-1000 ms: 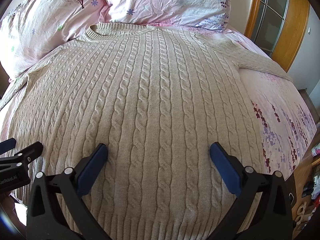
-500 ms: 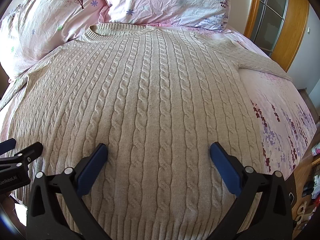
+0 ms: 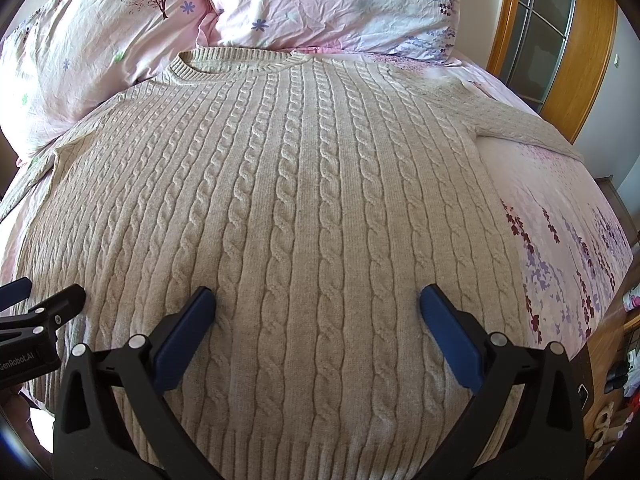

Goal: Fold small clothes

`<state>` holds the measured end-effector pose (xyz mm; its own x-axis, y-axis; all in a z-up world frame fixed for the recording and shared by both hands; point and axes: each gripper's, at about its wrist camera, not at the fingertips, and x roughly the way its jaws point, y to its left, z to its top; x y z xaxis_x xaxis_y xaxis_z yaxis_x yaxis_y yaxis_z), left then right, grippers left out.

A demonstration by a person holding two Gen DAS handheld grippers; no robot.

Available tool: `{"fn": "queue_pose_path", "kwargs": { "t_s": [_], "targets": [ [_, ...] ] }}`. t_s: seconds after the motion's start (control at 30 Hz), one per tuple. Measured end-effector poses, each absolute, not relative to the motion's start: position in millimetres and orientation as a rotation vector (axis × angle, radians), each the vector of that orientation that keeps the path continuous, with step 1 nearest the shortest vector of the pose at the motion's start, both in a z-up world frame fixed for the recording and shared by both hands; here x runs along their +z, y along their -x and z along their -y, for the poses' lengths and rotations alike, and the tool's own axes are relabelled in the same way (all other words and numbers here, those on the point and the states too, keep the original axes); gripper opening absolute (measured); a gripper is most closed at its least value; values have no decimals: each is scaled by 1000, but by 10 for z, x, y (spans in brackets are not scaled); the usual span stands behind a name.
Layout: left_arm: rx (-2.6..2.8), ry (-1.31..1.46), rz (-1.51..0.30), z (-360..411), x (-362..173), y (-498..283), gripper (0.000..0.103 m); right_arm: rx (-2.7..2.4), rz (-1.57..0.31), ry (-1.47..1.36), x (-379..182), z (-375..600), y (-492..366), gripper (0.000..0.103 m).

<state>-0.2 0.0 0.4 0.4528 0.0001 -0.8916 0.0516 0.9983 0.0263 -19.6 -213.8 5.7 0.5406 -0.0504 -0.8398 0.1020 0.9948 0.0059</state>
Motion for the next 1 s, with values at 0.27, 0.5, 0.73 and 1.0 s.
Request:
{"fn": "queue_pose_path", "kwargs": {
  "t_s": [0.27,0.5,0.73,1.0],
  "targets": [
    [-32,-52,-1100,0,4,2,102,-90,-995,-57,60,2140,196,101],
    [-32,-52,-1099,0,5,2,102,-89,-993,-57,57,2141,196,101],
    [-32,-52,-1099,0,5,2,102,-88,-990,-58,-4,2165,196,101],
    [-60,-82,-1027,-23,51,102,102,32,-881,-186,36,3013,41,101]
  ]
}}
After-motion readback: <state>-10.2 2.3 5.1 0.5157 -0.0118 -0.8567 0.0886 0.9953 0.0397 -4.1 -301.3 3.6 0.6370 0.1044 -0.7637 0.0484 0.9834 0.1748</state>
